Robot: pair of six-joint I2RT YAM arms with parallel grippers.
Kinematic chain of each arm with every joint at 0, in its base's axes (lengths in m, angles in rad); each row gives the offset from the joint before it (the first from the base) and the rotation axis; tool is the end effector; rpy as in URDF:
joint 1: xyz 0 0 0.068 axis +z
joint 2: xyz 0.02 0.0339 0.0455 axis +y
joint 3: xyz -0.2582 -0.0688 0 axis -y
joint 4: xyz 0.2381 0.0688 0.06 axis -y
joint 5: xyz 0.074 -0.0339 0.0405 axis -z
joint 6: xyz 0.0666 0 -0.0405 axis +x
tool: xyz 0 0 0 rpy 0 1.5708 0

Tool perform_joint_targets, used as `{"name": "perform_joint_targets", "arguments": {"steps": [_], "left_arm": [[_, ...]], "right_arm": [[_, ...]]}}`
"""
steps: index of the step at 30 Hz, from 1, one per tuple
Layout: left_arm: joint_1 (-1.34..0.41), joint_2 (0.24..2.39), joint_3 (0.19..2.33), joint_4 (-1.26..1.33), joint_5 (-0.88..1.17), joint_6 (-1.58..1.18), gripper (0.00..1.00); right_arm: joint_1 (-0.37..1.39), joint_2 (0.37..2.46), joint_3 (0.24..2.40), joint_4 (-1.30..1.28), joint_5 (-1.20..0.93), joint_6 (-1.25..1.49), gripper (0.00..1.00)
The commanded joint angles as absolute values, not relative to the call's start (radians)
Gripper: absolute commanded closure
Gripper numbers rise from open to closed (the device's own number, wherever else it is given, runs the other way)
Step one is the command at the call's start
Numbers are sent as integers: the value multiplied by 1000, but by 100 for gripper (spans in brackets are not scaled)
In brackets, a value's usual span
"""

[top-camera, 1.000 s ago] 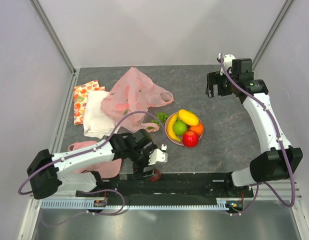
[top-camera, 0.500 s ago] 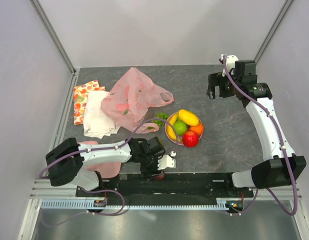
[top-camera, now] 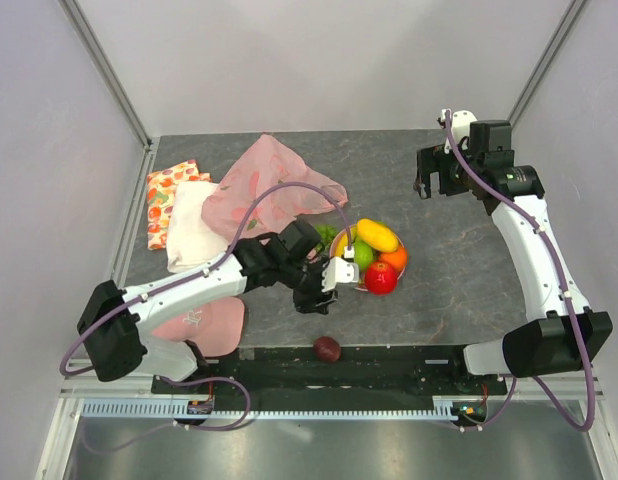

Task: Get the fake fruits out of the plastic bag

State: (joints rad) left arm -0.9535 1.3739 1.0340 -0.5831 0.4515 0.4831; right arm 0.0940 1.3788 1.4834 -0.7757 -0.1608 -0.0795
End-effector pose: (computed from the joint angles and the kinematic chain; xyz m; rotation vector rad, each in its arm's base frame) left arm 0.1469 -0.2572 0.2371 1.7995 1.7644 -0.7578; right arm 0.3083 0.0398 0.3646 -0.2805 2.2207 0.1880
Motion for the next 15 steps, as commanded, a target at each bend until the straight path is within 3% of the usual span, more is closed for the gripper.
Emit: {"name": "perform_joint_targets", "arguments": {"steps": [1,7,15], "left_arm": [[-911,1359,1071,-745,705,687,39],[-926,1407,1031,-692,736,790,29],[-1043,1535,948,-554,620,767,27]], "right_arm": [[89,1344,1500,-759,-156,-95,2],[87,1325,1459,-742,-155,-100,2],[81,1371,1517,-747,-149,-104,2]]}}
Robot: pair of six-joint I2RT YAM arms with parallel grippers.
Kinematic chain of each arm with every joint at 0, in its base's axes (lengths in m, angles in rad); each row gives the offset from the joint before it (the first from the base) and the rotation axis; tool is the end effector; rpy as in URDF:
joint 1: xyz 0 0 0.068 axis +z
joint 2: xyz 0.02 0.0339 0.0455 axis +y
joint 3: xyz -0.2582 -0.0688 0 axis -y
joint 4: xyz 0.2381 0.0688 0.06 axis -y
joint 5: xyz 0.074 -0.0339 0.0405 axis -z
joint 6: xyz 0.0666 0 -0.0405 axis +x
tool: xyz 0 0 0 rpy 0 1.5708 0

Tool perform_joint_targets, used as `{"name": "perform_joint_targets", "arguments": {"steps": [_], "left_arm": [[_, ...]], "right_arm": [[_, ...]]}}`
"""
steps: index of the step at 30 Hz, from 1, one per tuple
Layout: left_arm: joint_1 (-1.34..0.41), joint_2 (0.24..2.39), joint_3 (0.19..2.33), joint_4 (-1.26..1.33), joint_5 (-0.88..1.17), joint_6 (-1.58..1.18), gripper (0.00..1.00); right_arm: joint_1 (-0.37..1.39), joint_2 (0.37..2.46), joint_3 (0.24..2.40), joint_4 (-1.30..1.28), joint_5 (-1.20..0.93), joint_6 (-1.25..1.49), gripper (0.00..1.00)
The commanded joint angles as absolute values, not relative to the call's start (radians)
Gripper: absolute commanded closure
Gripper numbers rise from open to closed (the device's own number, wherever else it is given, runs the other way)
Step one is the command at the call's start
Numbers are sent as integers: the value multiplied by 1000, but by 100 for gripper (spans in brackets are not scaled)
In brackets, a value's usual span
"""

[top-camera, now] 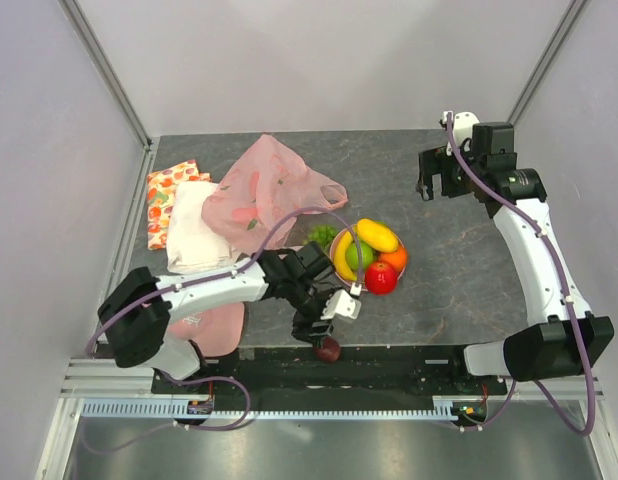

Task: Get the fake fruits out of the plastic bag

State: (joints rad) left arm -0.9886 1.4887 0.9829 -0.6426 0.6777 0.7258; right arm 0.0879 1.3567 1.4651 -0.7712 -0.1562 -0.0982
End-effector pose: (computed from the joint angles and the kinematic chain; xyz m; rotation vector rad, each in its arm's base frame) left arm 0.1234 -0.2633 0.1931 2.1299 1.5798 -0.9982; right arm 0.3035 0.0371 0.3652 -0.2917 2.2102 0.1687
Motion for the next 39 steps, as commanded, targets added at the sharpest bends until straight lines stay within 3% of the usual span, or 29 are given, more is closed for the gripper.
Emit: {"name": "perform_joint_targets", "arguments": {"steps": [1,10,14,17,22,26,33,39], "left_arm": [[-1052,1549,943,-539,609,743,27],[-1131,1675,940,-443,583,637,31],[-1131,1663,945,-460,543,615,64],[-1109,1603,956,-521,531,641,77],[-953,1462,986,-366,499,557,79],[-848,1500,1086,-302,517,477,78],[-801,1583,1089,-212,610,822,73],[-787,1635,1132,-183,687,939,73]], "right_arm": [[80,1374,1520,-747,-149,-104,2],[80,1391,1505,-746,-190,-87,2],[80,1385,1506,-744,-195,-86,2],[80,1381,1512,-745,-193,-87,2],[81,1378,1531,-742,-170,-95,2],[81,1377,1523,-738,-172,-94,2],[80,1385,1537,-744,-155,-103,2],[80,1390,1526,-747,-150,-104,2]]}}
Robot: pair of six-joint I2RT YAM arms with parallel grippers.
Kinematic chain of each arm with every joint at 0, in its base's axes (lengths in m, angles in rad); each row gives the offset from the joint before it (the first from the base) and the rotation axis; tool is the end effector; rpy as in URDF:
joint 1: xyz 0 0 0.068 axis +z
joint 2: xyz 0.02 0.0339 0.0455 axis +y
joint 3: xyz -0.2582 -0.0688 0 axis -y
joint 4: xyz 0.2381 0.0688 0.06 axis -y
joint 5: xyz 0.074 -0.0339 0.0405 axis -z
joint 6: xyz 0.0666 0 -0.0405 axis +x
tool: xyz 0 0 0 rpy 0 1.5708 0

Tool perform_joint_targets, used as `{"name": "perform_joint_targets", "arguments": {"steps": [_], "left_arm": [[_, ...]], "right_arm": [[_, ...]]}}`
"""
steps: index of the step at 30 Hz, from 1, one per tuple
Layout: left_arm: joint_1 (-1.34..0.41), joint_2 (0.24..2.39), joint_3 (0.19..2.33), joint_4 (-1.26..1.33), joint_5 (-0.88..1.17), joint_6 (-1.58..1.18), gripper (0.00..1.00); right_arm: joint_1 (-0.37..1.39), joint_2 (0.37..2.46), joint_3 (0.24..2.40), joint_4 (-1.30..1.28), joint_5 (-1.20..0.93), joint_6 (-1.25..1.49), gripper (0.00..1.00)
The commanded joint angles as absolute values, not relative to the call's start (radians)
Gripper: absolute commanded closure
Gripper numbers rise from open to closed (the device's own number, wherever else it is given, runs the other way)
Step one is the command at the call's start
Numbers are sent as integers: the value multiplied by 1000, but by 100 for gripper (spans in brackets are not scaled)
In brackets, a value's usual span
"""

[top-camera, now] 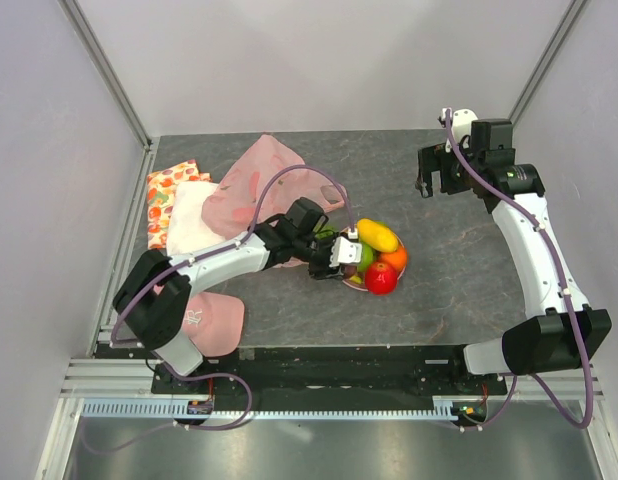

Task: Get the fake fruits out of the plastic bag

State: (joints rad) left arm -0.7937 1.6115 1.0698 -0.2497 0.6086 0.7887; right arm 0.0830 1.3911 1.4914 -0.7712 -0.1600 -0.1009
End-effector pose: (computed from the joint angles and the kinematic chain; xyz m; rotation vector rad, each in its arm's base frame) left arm 0.2224 -0.2804 0.2086 1.8228 1.3895 -0.7162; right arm 0.3122 0.0366 0.3642 -0.2914 2.2179 0.1695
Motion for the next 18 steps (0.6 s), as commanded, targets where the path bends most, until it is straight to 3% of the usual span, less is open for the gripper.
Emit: {"name": "perform_joint_targets", "arguments": {"steps": [1,18], "left_arm": [[-787,1646,1138,-183,689,948,73],[-839,1687,1135,-304,677,1081,73]], "right_arm": [[78,1390,1525,-747,-152,-106,2],[66,1399,1516,-741,-152,-100,2]]}}
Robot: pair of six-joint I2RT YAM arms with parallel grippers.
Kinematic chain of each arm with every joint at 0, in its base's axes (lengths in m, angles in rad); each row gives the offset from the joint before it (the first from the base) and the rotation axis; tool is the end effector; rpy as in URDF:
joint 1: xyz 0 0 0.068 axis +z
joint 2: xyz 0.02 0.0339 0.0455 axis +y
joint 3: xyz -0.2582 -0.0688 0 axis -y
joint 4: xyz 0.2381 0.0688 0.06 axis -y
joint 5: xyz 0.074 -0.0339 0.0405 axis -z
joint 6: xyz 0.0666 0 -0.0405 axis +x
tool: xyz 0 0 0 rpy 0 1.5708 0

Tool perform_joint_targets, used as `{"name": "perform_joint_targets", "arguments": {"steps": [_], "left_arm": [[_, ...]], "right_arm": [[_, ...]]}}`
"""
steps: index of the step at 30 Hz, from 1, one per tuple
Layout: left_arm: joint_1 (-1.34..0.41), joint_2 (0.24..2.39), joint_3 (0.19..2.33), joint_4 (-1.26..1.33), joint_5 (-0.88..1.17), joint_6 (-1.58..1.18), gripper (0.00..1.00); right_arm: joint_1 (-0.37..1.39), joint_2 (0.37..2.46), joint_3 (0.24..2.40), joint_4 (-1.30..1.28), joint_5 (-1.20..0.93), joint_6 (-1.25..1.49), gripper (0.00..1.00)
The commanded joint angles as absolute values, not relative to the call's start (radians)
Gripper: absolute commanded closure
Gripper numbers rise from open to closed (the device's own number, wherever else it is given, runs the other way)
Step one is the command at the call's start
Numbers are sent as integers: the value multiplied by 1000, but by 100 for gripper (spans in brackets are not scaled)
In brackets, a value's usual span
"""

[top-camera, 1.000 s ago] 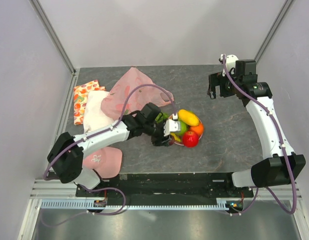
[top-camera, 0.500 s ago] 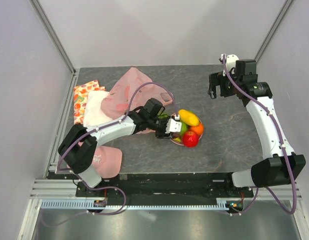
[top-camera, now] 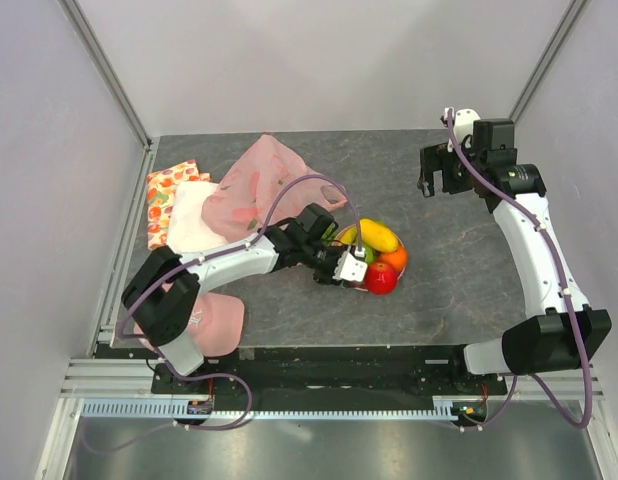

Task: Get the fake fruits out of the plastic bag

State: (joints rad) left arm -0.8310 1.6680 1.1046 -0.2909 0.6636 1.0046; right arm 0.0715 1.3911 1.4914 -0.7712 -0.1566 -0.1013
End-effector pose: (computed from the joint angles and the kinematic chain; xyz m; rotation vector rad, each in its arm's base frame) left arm 0.2134 -0.2946 0.1987 1.9950 1.1548 -0.7105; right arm 0.3127 0.0328 0.3642 -0.2773 2.2195 0.1593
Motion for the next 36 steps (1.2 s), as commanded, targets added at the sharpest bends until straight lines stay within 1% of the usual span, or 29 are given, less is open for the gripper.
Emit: {"name": "perform_joint_targets", "arguments": {"steps": [1,6,13,24,29,30,35,36], "left_arm": [[-842,1692,1138,-305,669,1081,73],[-853,1713,1146,-310,644,1085,71],[-873,1746,1155,-292,585,1086,60],[-884,1726,1128,-233,535,1095,56],[-891,1707,1085,-160,519,1117,49],[-894,1706,1075,-152,509,1117,46],[-902,1707,1068,-130,491,1112,39],[-903,1706,1065,-129,486,1112,25]], "right_arm": [[66,1399,1516,-741,-153,-98,2],[64,1402,1516,-741,-161,-95,2],[63,1404,1513,-739,-170,-91,2],[61,1402,1502,-739,-186,-83,2],[60,1402,1494,-736,-192,-81,2],[60,1402,1494,-736,-193,-81,2],[58,1404,1491,-736,-198,-80,2],[58,1407,1491,-736,-201,-80,2]]}}
